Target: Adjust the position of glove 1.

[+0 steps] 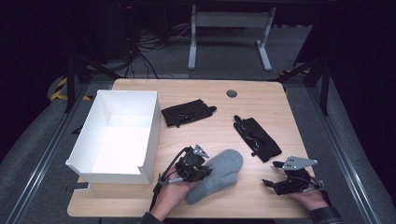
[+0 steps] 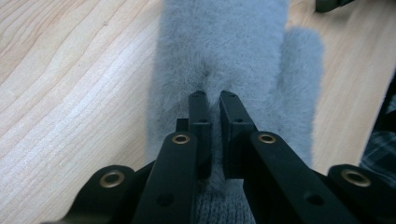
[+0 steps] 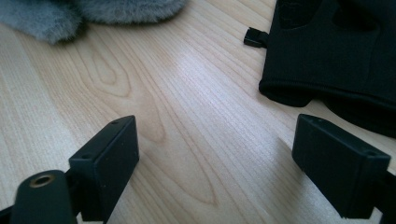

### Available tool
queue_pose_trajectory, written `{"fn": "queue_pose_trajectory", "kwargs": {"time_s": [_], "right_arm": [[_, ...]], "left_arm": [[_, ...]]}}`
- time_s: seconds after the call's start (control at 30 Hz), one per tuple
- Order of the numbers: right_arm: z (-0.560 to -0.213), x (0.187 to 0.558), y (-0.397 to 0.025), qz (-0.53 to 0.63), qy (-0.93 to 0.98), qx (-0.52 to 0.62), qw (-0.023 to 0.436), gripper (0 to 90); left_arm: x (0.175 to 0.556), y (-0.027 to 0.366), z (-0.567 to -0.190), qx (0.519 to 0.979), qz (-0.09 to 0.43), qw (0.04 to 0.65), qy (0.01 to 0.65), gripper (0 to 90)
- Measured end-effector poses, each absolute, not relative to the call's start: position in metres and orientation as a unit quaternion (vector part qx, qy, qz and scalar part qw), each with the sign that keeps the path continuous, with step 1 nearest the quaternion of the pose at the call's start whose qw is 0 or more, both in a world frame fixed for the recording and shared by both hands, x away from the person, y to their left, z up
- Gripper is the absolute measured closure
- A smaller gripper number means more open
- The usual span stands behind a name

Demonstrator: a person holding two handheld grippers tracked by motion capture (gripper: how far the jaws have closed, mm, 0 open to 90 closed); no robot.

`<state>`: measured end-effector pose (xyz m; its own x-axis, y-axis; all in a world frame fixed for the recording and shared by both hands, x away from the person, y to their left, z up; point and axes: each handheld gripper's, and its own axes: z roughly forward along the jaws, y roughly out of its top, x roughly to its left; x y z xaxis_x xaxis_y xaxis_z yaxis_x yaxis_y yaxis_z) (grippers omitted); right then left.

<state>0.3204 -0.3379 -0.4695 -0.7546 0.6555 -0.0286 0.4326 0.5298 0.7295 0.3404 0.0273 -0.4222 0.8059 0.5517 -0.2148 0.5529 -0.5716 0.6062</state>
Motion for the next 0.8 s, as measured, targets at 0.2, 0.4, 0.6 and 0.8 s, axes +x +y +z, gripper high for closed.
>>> {"fn": "queue_pose_trajectory", "kwargs": {"time_s": [0.2, 0.4, 0.6, 0.8], "right_arm": [[-0.47, 0.32, -0.338, 0.368, 0.861, 0.316, 0.152, 14.8], [-0.47, 0.32, -0.338, 0.368, 0.861, 0.316, 0.152, 14.7], [-0.47, 0.32, -0.338, 0.367, 0.861, 0.317, 0.152, 14.6], [-0.47, 0.32, -0.338, 0.368, 0.861, 0.317, 0.152, 14.4]], "left_arm": [[0.338, 0.03, -0.418, 0.887, 0.001, 0.352, 0.3, 77.4], [0.341, 0.036, -0.407, 0.884, 0.01, 0.377, 0.277, 52.1], [0.352, 0.038, -0.401, 0.889, 0.017, 0.394, 0.234, 35.2], [0.364, 0.027, -0.399, 0.899, 0.014, 0.376, 0.225, 16.9]]}}
